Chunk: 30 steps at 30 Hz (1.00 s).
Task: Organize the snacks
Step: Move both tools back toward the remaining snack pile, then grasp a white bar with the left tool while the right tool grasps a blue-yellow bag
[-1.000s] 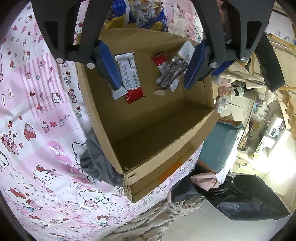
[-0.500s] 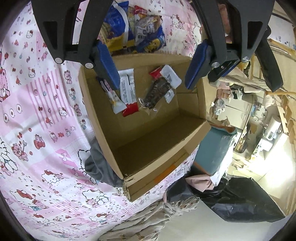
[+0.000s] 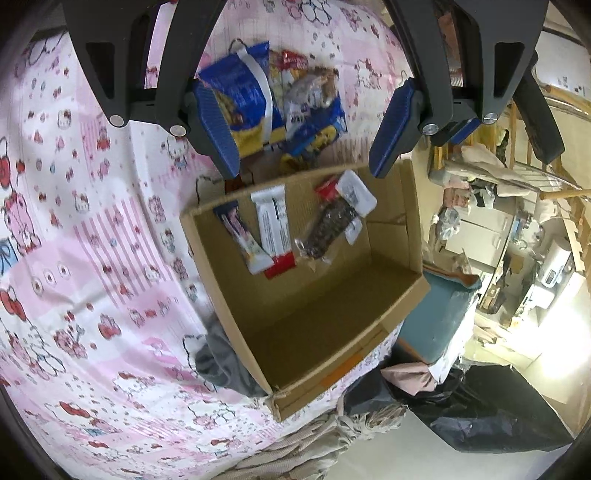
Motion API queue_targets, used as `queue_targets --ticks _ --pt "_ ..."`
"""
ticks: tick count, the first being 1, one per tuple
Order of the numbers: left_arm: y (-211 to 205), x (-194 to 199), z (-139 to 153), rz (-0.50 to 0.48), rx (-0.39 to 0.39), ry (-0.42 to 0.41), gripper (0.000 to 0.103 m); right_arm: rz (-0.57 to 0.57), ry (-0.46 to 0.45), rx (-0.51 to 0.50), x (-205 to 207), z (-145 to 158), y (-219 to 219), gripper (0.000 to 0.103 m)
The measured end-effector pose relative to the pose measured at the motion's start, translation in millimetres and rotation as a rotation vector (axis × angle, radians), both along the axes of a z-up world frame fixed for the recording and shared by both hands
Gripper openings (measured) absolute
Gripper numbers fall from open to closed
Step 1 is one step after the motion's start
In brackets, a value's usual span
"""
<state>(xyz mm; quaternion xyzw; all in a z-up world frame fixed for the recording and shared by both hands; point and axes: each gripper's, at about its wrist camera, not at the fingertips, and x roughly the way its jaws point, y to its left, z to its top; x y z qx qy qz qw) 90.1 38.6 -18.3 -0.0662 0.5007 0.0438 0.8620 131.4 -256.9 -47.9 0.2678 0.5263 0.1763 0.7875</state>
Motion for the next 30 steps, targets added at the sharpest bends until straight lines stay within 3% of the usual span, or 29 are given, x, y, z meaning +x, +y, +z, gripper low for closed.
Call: queue_targets --ticks 10,14,19,22,25,28,30 --pt "15 -17 -16 0.050 -0.018 0.026 0.094 0.017 0.048 -0.042 -26 -13 7 0.075" --pt "24 -16 -32 0.111 -0.060 0.086 0.094 -0.009 0.117 -0.040 -23 -30 3 0.075" --pt "18 -14 -54 0.099 -0.096 0.161 0.088 -0.052 0.179 -0.035 -20 -44 -5 0.075" --pt "-2 -12 -64 0.007 -0.112 0.197 0.079 -0.062 0.186 -0.049 -19 -45 -7 0.075" --pt "-41 -10 -71 -0.178 -0.110 0.229 0.064 -0.068 0.194 -0.048 -20 -46 -11 0.075" --pt "-82 -9 -79 -0.353 -0.088 0.266 0.060 -0.078 0.203 -0.044 -21 -47 -14 0.075" --pt "-106 -8 -87 -0.445 -0.027 0.280 0.058 -0.081 0.206 -0.042 -20 -48 -15 0.075"
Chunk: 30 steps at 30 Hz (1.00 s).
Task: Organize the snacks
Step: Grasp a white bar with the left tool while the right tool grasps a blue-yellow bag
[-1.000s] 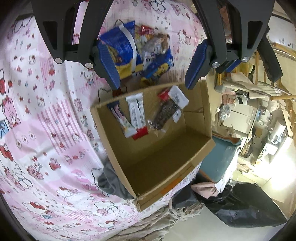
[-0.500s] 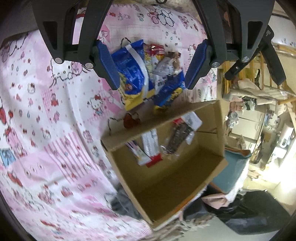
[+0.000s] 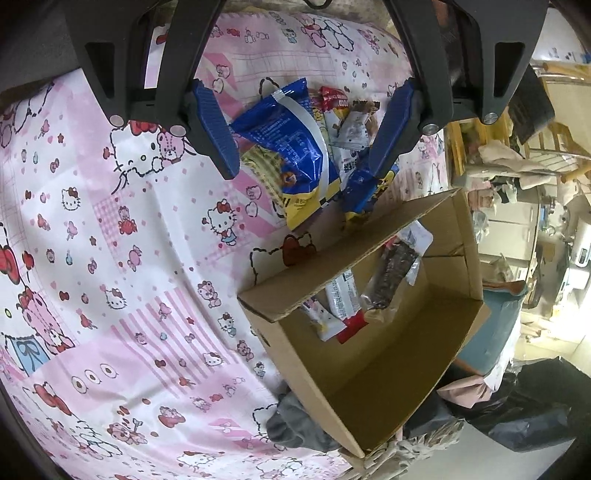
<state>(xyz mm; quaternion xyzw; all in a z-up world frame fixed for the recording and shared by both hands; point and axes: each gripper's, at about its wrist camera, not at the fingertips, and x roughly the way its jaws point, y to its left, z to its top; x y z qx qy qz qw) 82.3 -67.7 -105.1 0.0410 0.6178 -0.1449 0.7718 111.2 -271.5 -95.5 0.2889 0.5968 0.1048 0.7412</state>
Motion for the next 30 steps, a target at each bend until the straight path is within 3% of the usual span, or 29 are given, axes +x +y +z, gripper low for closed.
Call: queue_targets --ticks 3,4,5,6,12,16,21,25,30 --pt "-17 4 -15 -0.049 0.037 0.033 0.049 -0.004 0.002 0.010 1 0 0 0.075" --pt "-19 5 -20 -0.057 0.038 0.047 0.037 -0.005 0.002 0.012 1 0 -1 0.075" --pt "-21 5 -25 -0.066 0.037 0.057 0.015 -0.005 0.002 0.012 0 1 -1 0.075" --pt "-20 3 -27 -0.065 0.040 0.059 0.012 -0.005 0.002 0.011 0 1 -1 0.075" --pt "5 -17 11 0.036 -0.073 0.015 0.011 0.003 0.023 0.007 1 -2 1 0.075" --pt "30 -25 37 0.122 -0.130 0.003 0.012 0.096 0.039 -0.069 3 -7 23 0.075" --pt "70 -30 45 0.277 -0.042 -0.051 0.012 0.291 0.012 -0.285 5 -12 69 0.075" --pt "85 -31 38 0.306 0.072 -0.082 0.012 0.402 -0.002 -0.392 5 -21 98 0.075" --pt "86 -26 39 0.323 0.057 -0.091 0.012 0.478 0.026 -0.471 3 -41 116 0.072"
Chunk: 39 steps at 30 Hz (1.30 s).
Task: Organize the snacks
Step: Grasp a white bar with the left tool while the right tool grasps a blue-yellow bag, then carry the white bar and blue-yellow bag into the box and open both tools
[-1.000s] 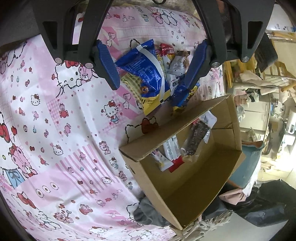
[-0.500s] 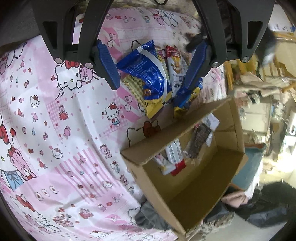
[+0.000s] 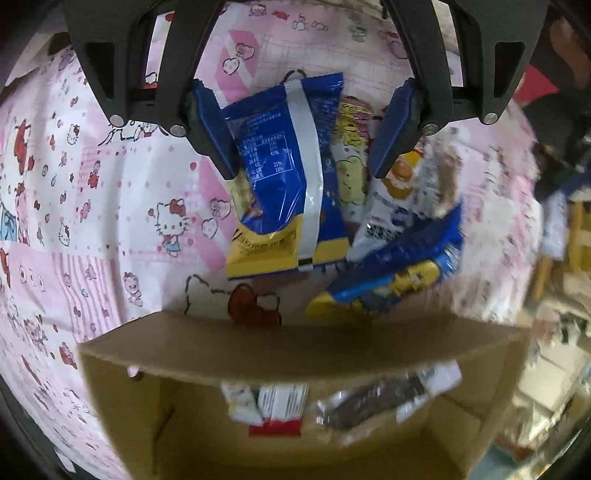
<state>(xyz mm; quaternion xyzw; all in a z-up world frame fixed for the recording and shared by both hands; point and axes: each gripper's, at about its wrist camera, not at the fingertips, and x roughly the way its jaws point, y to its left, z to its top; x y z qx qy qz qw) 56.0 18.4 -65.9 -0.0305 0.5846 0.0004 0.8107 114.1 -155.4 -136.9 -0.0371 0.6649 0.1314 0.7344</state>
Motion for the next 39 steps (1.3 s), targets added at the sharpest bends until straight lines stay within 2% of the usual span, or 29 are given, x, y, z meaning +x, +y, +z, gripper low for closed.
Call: queue_targets --ticks 3,6,10,14,17,19,22,26,33,36,39 --pt "-4 -1 0 -0.009 -0.021 -0.002 0.012 0.045 -0.046 -0.035 -6 5 5 0.036" --pt "-8 -2 0 -0.026 -0.016 -0.012 0.012 0.003 -0.068 0.055 -12 20 -8 0.030" --pt "-10 -4 -3 -0.039 0.001 -0.011 0.012 -0.081 -0.077 0.232 -18 40 -32 0.029" --pt "-7 -3 -5 -0.018 0.000 -0.005 0.012 -0.133 -0.121 0.335 -22 56 -46 0.029" --pt "-5 -3 -4 -0.006 -0.001 -0.013 0.012 -0.157 -0.156 0.523 -14 75 -57 0.029" --pt "-5 -4 -3 -0.004 0.004 -0.024 0.012 -0.145 -0.212 0.600 -16 89 -57 0.029" --pt "-4 -5 -1 -0.002 0.024 -0.044 0.012 -0.120 -0.242 0.629 -18 98 -53 0.029" --pt "1 -3 3 0.012 0.035 -0.067 0.012 -0.068 -0.255 0.613 -20 96 -39 0.029" --pt "12 3 18 0.062 -0.051 -0.122 0.012 0.019 -0.282 0.584 -29 100 -33 0.029" --pt "15 1 22 0.057 -0.018 -0.146 0.012 0.008 -0.292 0.551 -33 100 -35 0.029" --pt "22 1 24 0.091 -0.045 -0.150 0.012 -0.032 -0.322 0.553 -35 103 -43 0.029"
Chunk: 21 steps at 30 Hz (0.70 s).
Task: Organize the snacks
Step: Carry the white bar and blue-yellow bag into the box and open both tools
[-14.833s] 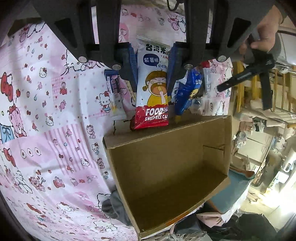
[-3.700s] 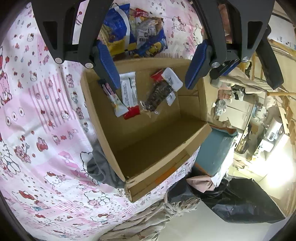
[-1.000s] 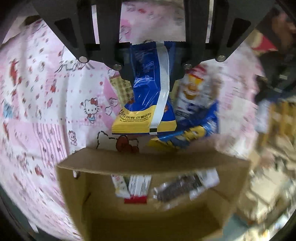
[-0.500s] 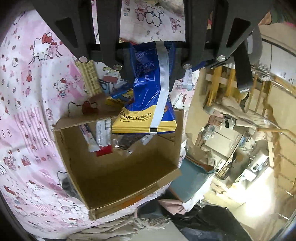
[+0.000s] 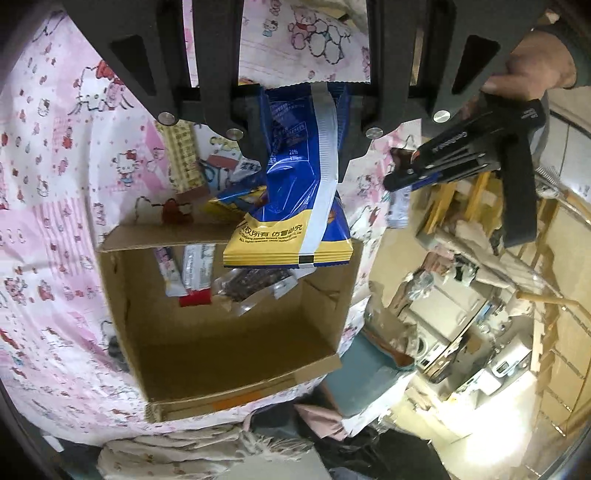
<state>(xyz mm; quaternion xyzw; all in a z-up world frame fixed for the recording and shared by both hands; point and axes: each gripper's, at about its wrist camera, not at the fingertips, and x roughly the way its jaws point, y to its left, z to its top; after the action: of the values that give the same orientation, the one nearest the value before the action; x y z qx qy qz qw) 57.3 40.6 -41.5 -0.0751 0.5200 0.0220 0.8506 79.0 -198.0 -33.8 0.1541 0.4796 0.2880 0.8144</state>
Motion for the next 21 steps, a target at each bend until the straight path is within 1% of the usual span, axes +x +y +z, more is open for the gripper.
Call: queue_targets --ticks 3,6,10,16,21 --pt "5 3 10 0.030 -0.019 -0.022 0.012 -0.053 -0.039 0.049 0 10 -13 0.029" --pt "4 11 24 0.023 -0.039 -0.042 0.012 -0.107 -0.077 0.092 2 18 -26 0.029" --pt "-1 30 46 -0.001 -0.016 -0.087 0.012 -0.158 -0.086 0.142 11 21 -37 0.029" --pt "-7 68 64 -0.034 -0.012 -0.113 0.012 -0.185 -0.095 0.138 35 24 -42 0.029" --pt "-19 100 65 -0.056 -0.003 -0.125 0.012 -0.213 -0.093 0.138 56 24 -47 0.029"
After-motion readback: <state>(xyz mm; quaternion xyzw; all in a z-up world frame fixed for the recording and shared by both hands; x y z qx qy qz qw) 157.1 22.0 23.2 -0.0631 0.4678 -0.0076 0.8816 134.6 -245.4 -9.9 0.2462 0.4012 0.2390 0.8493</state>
